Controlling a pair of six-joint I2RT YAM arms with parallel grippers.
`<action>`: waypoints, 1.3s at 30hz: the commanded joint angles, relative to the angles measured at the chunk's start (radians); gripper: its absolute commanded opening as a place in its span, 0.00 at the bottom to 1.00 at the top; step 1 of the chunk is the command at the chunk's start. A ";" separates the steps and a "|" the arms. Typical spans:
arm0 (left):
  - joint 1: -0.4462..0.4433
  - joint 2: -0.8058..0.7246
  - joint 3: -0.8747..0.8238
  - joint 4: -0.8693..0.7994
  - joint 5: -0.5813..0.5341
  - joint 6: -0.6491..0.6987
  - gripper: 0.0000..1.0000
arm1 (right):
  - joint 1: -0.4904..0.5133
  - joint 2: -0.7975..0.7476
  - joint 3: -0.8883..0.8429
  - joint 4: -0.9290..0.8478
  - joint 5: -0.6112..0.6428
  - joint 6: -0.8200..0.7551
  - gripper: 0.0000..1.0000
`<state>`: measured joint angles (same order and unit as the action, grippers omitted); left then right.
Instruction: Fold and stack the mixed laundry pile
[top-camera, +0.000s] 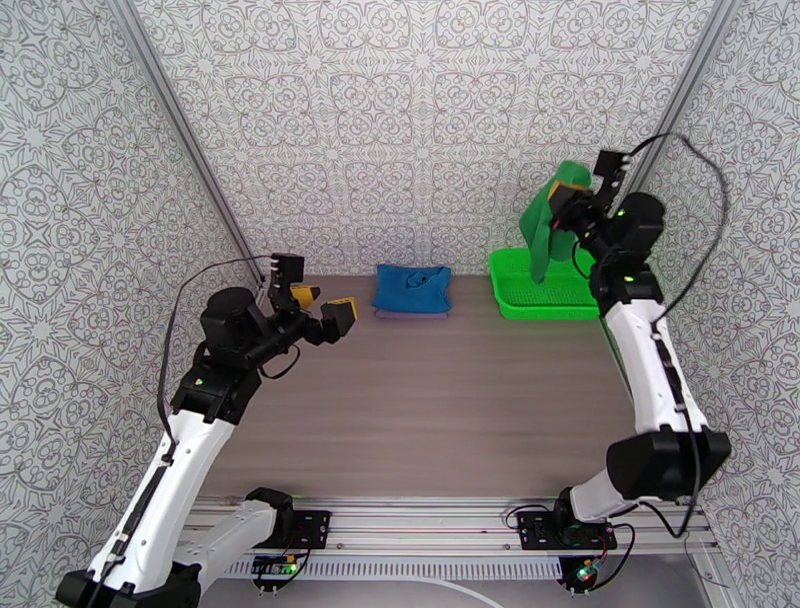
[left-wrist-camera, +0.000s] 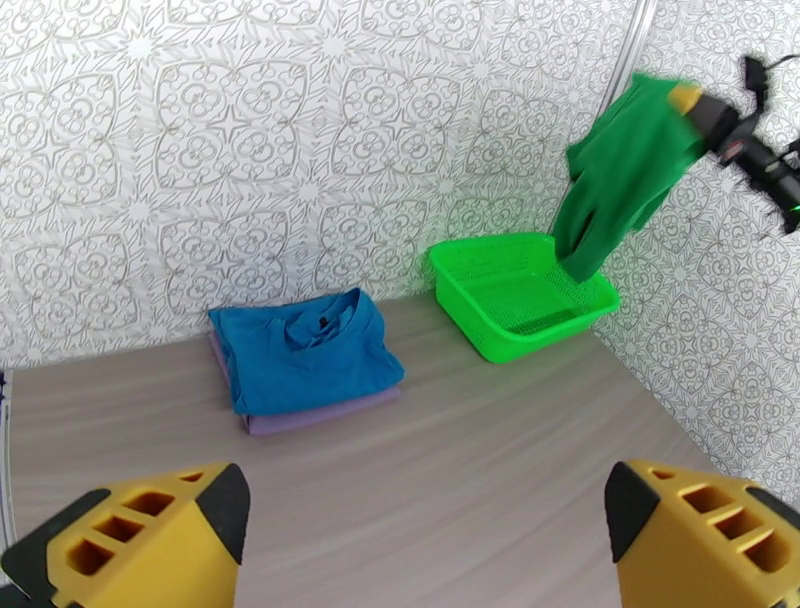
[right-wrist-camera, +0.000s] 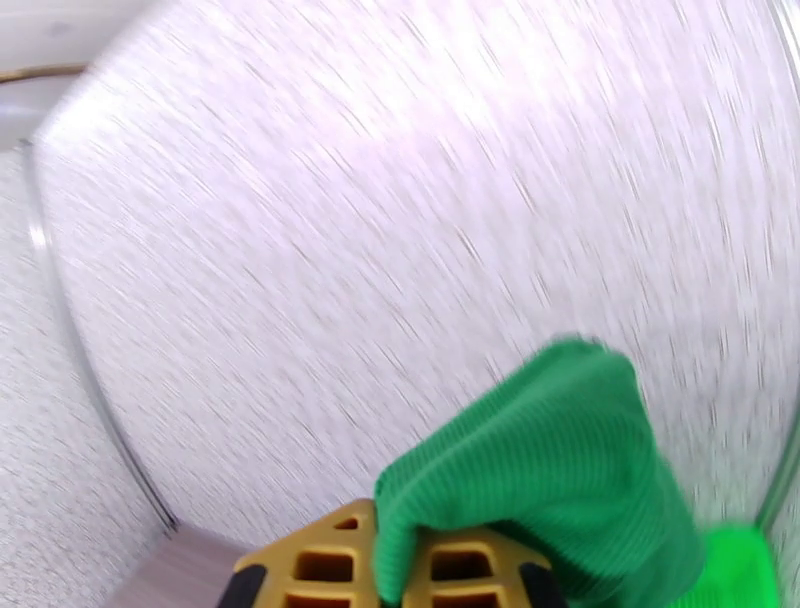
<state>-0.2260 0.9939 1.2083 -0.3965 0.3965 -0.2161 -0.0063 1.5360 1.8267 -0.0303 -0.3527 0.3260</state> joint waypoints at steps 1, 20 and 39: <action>0.003 -0.013 0.022 -0.075 0.047 0.004 0.98 | 0.038 -0.022 0.114 -0.128 -0.057 0.009 0.00; -0.149 -0.088 -0.054 -0.403 -0.102 -0.035 0.94 | 0.481 -0.337 -0.814 -0.241 0.250 0.307 0.00; -0.361 0.170 -0.385 -0.152 -0.259 -0.350 0.87 | 0.506 -0.213 -0.694 -0.687 0.189 -0.052 0.63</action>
<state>-0.5991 1.1515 0.8574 -0.6685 0.1329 -0.4709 0.4770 1.1847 1.0241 -0.6586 -0.0280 0.4175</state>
